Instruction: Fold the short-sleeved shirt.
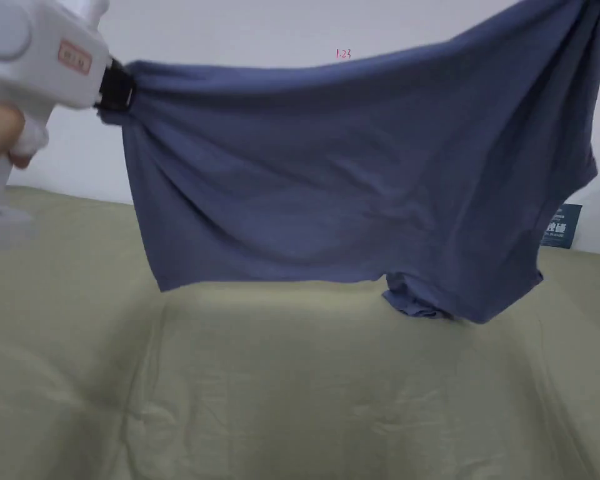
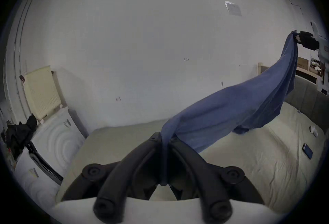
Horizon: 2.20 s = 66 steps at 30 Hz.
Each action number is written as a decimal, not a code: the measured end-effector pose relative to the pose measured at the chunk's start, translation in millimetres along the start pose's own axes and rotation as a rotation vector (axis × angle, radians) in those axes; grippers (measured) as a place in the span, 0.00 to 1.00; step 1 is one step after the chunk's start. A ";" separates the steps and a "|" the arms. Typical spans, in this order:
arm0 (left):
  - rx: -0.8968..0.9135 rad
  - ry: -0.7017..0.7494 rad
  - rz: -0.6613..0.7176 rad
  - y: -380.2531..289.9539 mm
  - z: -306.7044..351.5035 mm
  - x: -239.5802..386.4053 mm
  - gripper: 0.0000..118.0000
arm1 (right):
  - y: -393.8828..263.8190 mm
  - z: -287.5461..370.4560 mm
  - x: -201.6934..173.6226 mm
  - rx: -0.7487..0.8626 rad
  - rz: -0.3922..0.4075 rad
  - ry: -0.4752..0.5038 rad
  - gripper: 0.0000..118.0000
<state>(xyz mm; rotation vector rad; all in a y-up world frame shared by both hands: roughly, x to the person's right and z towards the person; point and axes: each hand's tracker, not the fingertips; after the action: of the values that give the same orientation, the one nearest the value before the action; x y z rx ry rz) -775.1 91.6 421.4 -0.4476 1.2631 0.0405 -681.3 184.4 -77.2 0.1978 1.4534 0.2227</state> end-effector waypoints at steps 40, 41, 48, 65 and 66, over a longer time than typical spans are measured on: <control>-0.383 -0.302 0.202 -363.9 190.5 48.7 0.06 | -322.5 365.5 -74.7 -0.536 -0.424 0.134 0.01; -0.383 -0.304 0.194 -365.1 190.9 47.3 0.07 | -326.3 368.7 -73.2 -0.552 -0.438 0.128 0.02; -0.480 -0.238 0.247 -385.9 206.5 44.1 0.75 | -340.0 381.9 -72.3 -0.621 -0.470 0.040 0.25; -0.050 -0.006 0.338 -260.2 317.4 114.2 0.06 | -210.3 416.2 -111.9 -0.282 -0.366 -0.105 0.23; -0.041 0.019 0.342 -264.2 318.8 123.3 0.06 | -211.1 418.1 -118.7 -0.280 -0.331 -0.114 0.00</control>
<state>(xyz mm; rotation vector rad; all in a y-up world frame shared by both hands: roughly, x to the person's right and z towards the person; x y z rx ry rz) -374.5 -65.3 460.3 -0.2638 1.3478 0.3521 -271.5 -50.2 25.1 -0.2535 1.3033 0.1396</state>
